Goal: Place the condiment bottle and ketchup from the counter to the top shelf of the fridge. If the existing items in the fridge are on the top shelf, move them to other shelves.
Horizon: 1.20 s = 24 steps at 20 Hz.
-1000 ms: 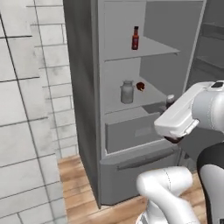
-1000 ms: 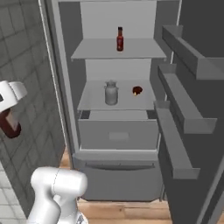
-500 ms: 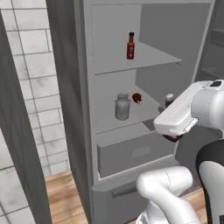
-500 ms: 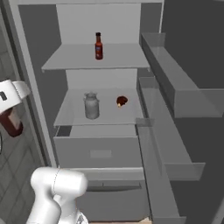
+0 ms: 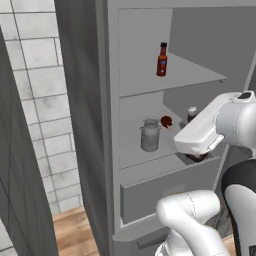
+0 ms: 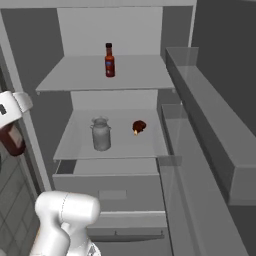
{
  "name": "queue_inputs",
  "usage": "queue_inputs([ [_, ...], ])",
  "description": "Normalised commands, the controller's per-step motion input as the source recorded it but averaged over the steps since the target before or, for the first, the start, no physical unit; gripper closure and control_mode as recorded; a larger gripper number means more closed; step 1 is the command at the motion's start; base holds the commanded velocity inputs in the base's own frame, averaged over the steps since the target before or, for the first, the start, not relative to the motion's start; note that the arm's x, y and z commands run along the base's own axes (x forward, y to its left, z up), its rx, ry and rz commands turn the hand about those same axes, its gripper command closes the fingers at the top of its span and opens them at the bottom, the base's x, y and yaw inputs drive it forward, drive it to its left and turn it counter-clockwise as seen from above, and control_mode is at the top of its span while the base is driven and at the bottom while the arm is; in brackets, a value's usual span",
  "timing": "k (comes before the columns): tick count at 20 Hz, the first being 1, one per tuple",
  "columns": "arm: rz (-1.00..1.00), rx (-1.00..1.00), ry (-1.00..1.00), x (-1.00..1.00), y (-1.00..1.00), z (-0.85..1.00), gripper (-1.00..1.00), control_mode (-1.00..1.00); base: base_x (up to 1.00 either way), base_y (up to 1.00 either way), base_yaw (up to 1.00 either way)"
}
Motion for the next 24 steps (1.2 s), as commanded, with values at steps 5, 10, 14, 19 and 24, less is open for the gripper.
queue_inputs([
  [5,0.00,0.00,0.00,0.00,0.00,0.00,1.00,1.00,0.20,-0.20,-0.01],
  [10,0.00,0.08,-0.14,0.02,-0.30,0.26,1.00,-1.00,0.00,0.00,0.00],
  [14,-0.07,0.11,-0.05,0.41,-0.29,0.40,1.00,-1.00,0.00,0.00,0.00],
  [19,-0.16,0.14,0.04,0.91,-0.04,0.43,1.00,-1.00,0.00,0.00,0.00],
  [24,-0.03,0.09,0.03,0.74,-0.03,0.25,1.00,-1.00,0.00,0.00,0.00],
])
